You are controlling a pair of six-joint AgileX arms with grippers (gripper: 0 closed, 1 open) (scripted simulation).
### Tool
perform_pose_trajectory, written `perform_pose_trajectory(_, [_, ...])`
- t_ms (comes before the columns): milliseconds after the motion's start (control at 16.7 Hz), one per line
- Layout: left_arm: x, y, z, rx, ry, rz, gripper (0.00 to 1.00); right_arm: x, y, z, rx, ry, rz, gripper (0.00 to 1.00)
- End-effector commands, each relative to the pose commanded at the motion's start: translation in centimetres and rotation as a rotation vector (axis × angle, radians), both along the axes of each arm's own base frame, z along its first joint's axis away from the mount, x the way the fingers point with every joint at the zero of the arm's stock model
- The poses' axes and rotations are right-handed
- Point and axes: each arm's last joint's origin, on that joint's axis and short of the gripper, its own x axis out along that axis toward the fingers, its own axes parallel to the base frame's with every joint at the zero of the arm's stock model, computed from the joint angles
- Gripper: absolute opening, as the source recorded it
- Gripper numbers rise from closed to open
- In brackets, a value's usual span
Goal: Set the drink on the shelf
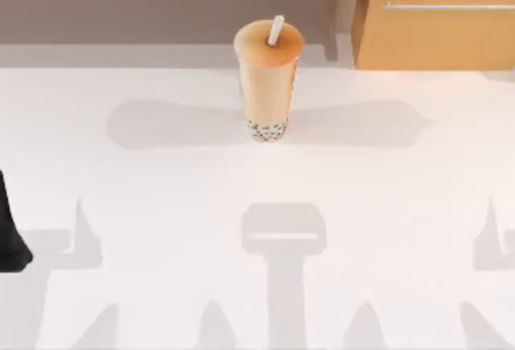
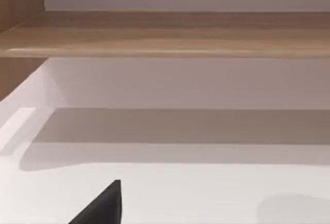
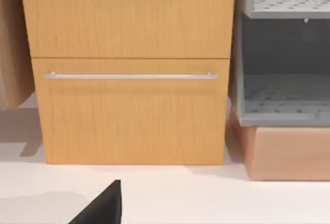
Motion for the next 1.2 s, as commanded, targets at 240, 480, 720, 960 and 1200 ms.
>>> perform_pose_trajectory(240, [0.1, -0.1, 0.6, -0.002, -0.015, -0.003, 1.00, 0.0, 0.0, 0.0, 0.000, 0.000, 0.000, 1.00])
perform_pose_trajectory(480, [1.0, -1.0, 3.7, -0.015, -0.073, -0.010, 1.00, 0.0, 0.0, 0.0, 0.000, 0.000, 0.000, 1.00])
perform_pose_trajectory(720, [4.3, -3.2, 7.1, -0.036, -0.092, -0.013, 1.00, 0.0, 0.0, 0.0, 0.000, 0.000, 0.000, 1.00])
perform_pose_trajectory(960, [9.9, -8.3, 7.8, -0.039, -0.057, -0.013, 1.00, 0.0, 0.0, 0.0, 0.000, 0.000, 0.000, 1.00])
perform_pose_trajectory(1200, [14.6, -15.8, 4.0, -0.019, -0.008, -0.014, 1.00, 0.0, 0.0, 0.0, 0.000, 0.000, 0.000, 1.00])
